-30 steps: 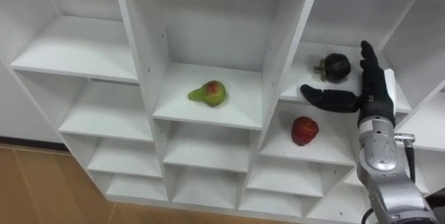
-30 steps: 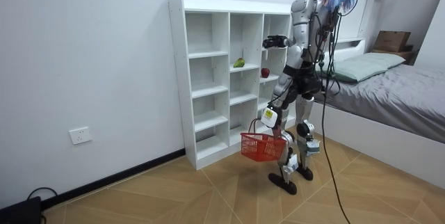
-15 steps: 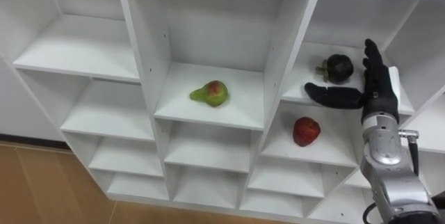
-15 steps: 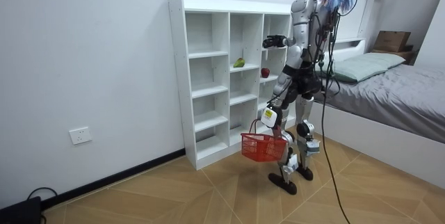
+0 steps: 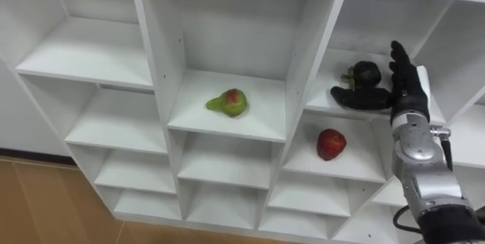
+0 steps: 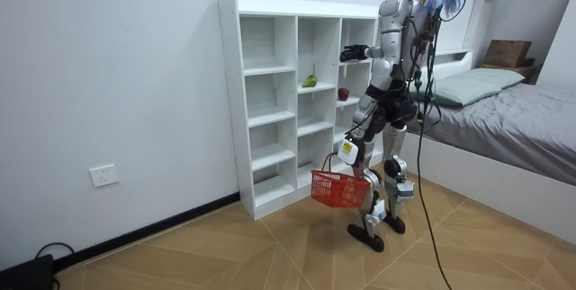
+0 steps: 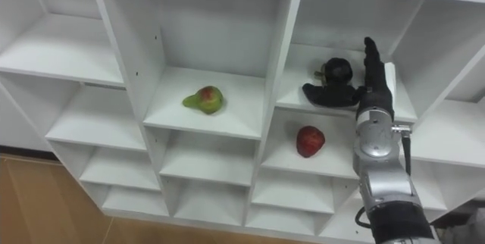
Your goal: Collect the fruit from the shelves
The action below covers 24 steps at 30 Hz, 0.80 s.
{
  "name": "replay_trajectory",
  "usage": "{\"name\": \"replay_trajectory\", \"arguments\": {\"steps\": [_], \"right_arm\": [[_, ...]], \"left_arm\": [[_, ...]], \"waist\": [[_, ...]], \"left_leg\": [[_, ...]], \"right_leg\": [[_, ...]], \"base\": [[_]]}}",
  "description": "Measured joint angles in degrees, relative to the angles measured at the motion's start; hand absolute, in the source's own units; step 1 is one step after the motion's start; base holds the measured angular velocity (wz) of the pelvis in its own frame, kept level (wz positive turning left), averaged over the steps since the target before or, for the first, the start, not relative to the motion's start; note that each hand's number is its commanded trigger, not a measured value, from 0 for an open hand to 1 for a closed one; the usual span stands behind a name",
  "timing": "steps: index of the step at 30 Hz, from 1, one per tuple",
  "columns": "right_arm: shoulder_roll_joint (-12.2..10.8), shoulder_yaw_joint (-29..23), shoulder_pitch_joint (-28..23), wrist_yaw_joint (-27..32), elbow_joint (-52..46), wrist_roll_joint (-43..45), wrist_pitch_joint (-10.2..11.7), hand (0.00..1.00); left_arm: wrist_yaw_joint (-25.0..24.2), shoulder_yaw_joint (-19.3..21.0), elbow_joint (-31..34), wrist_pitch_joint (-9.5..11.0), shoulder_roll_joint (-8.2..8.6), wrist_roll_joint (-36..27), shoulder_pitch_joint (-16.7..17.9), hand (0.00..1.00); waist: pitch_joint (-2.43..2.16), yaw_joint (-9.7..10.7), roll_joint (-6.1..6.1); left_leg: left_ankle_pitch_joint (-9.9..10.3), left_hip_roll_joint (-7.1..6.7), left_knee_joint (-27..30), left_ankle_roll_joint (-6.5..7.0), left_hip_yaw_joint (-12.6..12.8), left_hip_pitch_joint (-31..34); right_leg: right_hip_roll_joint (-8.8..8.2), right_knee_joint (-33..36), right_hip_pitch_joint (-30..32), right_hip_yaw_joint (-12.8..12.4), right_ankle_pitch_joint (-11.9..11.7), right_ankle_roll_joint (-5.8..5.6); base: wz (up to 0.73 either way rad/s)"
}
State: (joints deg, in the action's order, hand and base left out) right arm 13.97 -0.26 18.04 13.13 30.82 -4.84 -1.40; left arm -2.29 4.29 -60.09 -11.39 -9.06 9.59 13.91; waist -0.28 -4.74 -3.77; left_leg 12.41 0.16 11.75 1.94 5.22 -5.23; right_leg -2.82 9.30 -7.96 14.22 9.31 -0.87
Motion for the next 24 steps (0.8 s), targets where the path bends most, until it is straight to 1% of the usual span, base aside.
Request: {"name": "replay_trajectory", "arguments": {"steps": [2,5,9,10,11,13,15,17,19,24], "right_arm": [[0.0,0.0,0.1,-0.1,0.0,-0.1,0.0,0.00],[0.7,0.1,0.3,-0.9,0.0,-0.1,0.0,0.00],[1.5,0.3,1.0,-2.1,0.1,-0.4,-1.3,0.00],[1.7,0.5,1.1,-2.2,0.1,-0.4,-1.3,0.02],[1.9,0.7,1.1,-2.3,0.1,-0.4,-1.4,0.76],[2.2,0.9,1.1,-2.6,0.2,-0.4,-1.8,1.00],[2.4,1.0,1.3,-2.5,0.5,-0.4,-1.8,1.00],[3.1,1.0,1.5,-2.2,0.8,-0.3,-1.9,1.00],[4.7,1.0,1.7,-2.1,1.1,-0.3,-1.9,1.00],[5.4,0.1,2.4,-2.0,1.8,-0.2,-2.0,1.00]], "left_arm": [[-0.2,0.0,0.0,0.0,-0.13,0.0,-0.2,1.00],[-0.6,0.0,0.0,0.0,-0.31,0.0,-0.7,1.00],[-0.5,0.0,0.0,0.0,-0.66,-0.9,-1.1,1.00],[-0.4,0.0,0.0,0.0,-0.71,-1.1,-1.2,1.00],[-0.4,0.0,0.0,0.0,-0.71,-1.1,-1.3,1.00],[-0.4,0.0,0.0,-0.1,-0.70,-1.1,-1.2,1.00],[-0.4,0.0,0.2,-0.2,-0.70,-1.1,-1.2,1.00],[-0.4,0.0,0.5,-0.3,-0.71,-1.1,-1.1,1.00],[-0.4,-0.1,0.7,-0.3,-0.72,-1.2,-1.1,1.00],[-0.6,-0.1,1.0,-0.3,-0.72,-1.1,-1.3,1.00]], "waist": [[-0.02,0.0,-0.02],[-0.07,-0.2,-0.09],[-0.07,-0.2,-0.11],[-0.07,-0.3,-0.12],[-0.07,-0.2,-0.12],[-0.07,-0.3,-0.14],[-0.06,-0.3,-0.20],[-0.03,-0.4,-0.29],[0.02,-0.4,-0.37],[0.05,-0.4,-0.42]], "left_leg": [[0.0,0.01,0.0,0.00,0.0,0.1],[0.0,0.03,0.0,0.04,0.0,0.6],[0.0,0.04,0.0,0.05,0.1,0.6],[0.0,0.04,0.0,0.05,0.1,0.6],[0.0,0.04,0.0,0.05,0.1,0.6],[0.0,0.05,0.0,0.05,0.1,0.5],[0.0,0.06,0.0,0.05,0.1,0.5],[0.0,0.06,0.0,0.05,0.1,0.5],[0.0,0.07,0.0,0.05,0.1,0.5],[0.0,0.16,-0.2,0.04,0.1,0.6]], "right_leg": [[0.01,0.1,0.1,0.0,0.0,0.00],[0.00,0.3,0.7,0.0,0.0,0.00],[0.01,0.4,0.8,0.0,0.0,0.01],[0.01,0.4,0.8,0.0,0.0,0.01],[0.01,0.4,0.8,0.0,0.0,0.01],[0.01,0.4,0.8,-0.1,0.0,0.01],[0.01,0.4,0.7,-0.1,0.0,0.02],[0.00,0.4,0.7,-0.1,0.0,0.02],[0.02,0.4,0.7,-0.1,0.0,0.02],[0.11,0.4,1.0,0.1,0.0,0.02]], "base": [[0.00],[0.00],[0.00],[0.00],[0.00],[0.00],[0.00],[0.00],[0.00],[0.00]]}}
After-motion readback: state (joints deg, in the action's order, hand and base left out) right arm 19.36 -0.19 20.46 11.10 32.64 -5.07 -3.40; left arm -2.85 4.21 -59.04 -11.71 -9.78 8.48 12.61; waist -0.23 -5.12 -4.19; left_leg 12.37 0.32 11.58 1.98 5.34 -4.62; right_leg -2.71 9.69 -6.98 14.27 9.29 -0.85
